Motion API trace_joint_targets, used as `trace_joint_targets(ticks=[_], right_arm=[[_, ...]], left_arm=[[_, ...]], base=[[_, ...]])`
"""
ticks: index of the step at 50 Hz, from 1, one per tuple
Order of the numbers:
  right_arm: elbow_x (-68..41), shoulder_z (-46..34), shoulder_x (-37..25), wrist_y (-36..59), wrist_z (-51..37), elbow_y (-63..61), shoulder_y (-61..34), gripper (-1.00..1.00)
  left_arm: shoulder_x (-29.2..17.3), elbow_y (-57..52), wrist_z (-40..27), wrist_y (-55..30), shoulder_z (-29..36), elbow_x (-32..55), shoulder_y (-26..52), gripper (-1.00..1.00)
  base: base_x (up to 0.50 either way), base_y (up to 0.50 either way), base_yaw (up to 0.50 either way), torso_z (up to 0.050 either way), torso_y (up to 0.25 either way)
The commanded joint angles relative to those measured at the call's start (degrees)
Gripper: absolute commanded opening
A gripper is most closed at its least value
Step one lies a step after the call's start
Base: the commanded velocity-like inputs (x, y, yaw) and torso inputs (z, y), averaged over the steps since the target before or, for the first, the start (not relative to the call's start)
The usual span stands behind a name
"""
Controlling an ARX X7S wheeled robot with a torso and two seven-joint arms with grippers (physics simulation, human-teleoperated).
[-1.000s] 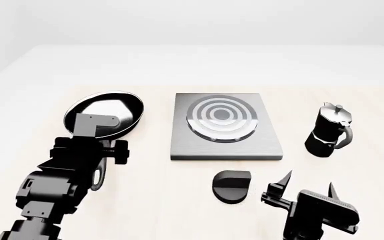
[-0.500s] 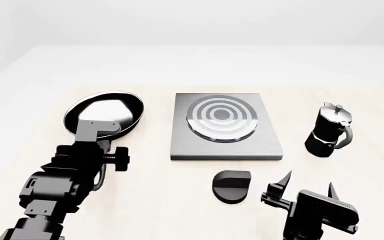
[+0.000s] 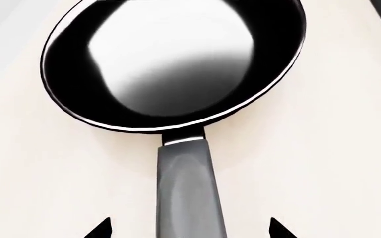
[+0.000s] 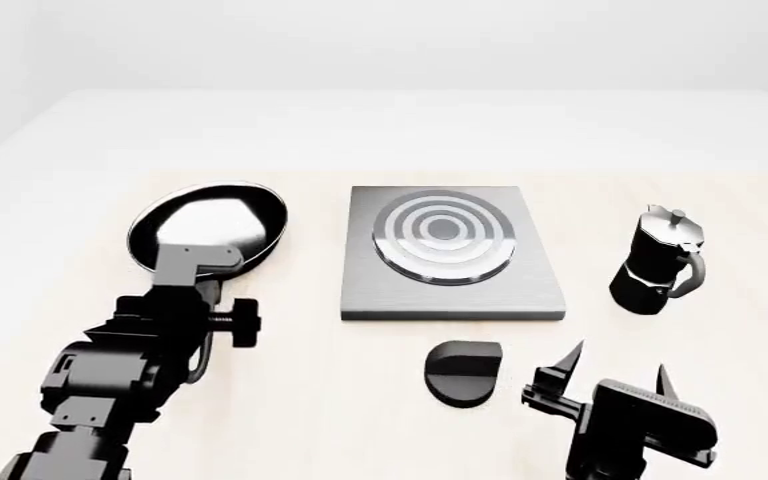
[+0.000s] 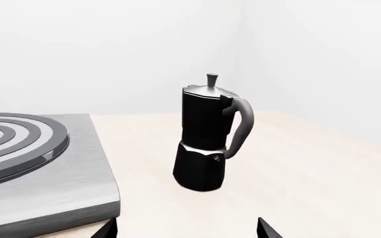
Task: Turn on the stove and put the frying pan on it.
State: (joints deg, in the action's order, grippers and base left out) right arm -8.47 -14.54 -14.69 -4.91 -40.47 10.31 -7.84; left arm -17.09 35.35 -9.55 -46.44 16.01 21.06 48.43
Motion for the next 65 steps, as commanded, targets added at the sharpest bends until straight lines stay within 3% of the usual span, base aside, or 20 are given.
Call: trace_joint_targets(ticks=[1, 55, 56, 65], right_arm=[[-0.1, -0.2, -0.1, -0.2, 0.0, 0.4, -0.3, 1.0], [-0.4, -1.0, -0.6, -0.1, -0.7, 0.4, -0.3, 1.0], [-0.5, -1.0, -0.6, -0.4, -0.6, 0.8, -0.4, 1.0], [-0.6, -1.1, -0.6, -0.5, -0.7, 0.9, -0.5, 1.0]], left_arm=[[0.7, 1.3, 1.0, -0.1, 0.2, 1.1, 0.0, 1.0], [1.0, 6.0, 0.3, 0.0, 1.4, 0.6, -0.4, 1.0], [1.1, 6.3, -0.8, 1.0, 0.7, 0.4, -0.4, -1.0], [0.7, 3.4, -1.2, 0.4, -0.2, 1.4, -0.7, -1.0]], base=[[0.0, 0.0, 0.0, 0.0, 0.0], [0.0, 0.0, 0.0, 0.0, 0.0], [0.0, 0.0, 0.0, 0.0, 0.0], [0.0, 0.0, 0.0, 0.0, 0.0]])
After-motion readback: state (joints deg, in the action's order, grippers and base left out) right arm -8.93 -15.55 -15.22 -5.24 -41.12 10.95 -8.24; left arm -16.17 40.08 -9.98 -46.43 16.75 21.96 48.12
